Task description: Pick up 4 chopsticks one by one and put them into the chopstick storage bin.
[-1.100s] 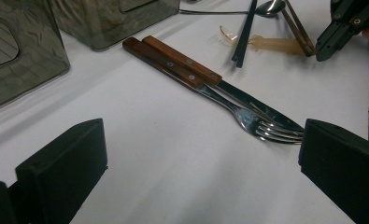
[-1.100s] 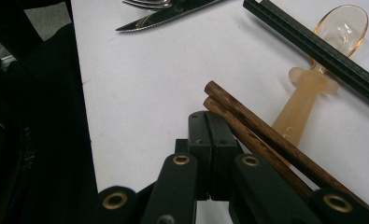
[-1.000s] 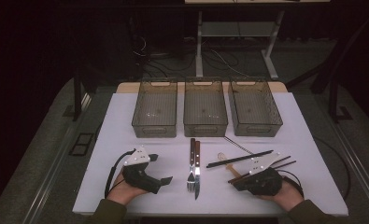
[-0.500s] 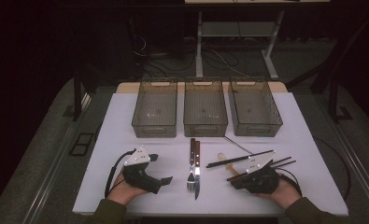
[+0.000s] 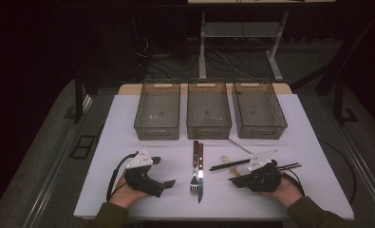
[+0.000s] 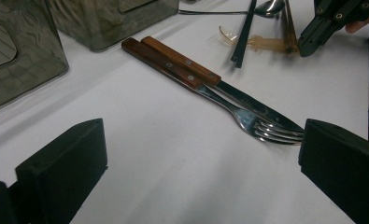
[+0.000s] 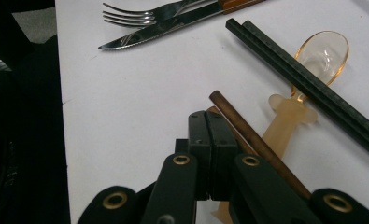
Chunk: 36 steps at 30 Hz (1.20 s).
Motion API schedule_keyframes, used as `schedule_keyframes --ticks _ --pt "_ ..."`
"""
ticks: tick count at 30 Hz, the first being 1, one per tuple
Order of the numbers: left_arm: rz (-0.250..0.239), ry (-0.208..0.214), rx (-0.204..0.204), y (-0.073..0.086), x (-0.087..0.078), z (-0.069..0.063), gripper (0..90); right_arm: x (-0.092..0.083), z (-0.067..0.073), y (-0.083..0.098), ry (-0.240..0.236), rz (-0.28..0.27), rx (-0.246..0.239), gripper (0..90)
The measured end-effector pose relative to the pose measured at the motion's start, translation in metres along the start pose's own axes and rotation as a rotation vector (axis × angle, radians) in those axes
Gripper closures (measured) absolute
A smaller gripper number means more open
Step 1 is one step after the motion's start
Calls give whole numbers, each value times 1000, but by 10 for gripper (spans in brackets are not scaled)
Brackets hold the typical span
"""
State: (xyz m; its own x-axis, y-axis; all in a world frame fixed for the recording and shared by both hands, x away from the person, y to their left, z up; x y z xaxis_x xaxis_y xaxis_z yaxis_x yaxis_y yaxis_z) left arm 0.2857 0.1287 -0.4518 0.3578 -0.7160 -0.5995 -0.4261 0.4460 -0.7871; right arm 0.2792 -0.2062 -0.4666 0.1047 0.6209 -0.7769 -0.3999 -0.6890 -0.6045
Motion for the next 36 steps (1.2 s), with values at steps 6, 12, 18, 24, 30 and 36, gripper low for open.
schedule_keyframes --ticks 6,12,18,24,30,36 --pt "-1 0 -1 0 0 0 0 3 -2 -4 1 0 1 896" --pt "-3 0 -1 0 0 0 0 7 -5 -9 7 0 2 896" --pt "-3 0 1 0 0 0 0 9 -9 -14 14 -3 4 896" --pt "-3 1 1 0 0 0 0 12 -11 -18 17 -2 5 896" --pt "-3 1 2 -1 0 0 0 15 -15 -22 25 -5 14 896" --pt "-4 2 3 -1 0 0 0 17 -17 -27 29 -13 13 896"
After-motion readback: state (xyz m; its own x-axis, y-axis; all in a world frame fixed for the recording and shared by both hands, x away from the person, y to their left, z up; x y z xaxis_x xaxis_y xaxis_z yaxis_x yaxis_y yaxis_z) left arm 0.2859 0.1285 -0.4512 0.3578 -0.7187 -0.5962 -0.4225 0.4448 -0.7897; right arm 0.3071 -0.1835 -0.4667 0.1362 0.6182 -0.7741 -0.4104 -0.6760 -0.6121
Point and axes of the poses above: each handheld gripper's, and its own axes: x roughly forward along the jaws, y roughly out of its underside, z roughly to its left, the point moved 4 cm from there along x, roughly forward along the jaws, and after that the axes turned 5 degrees about z, right-handed, at the moved point
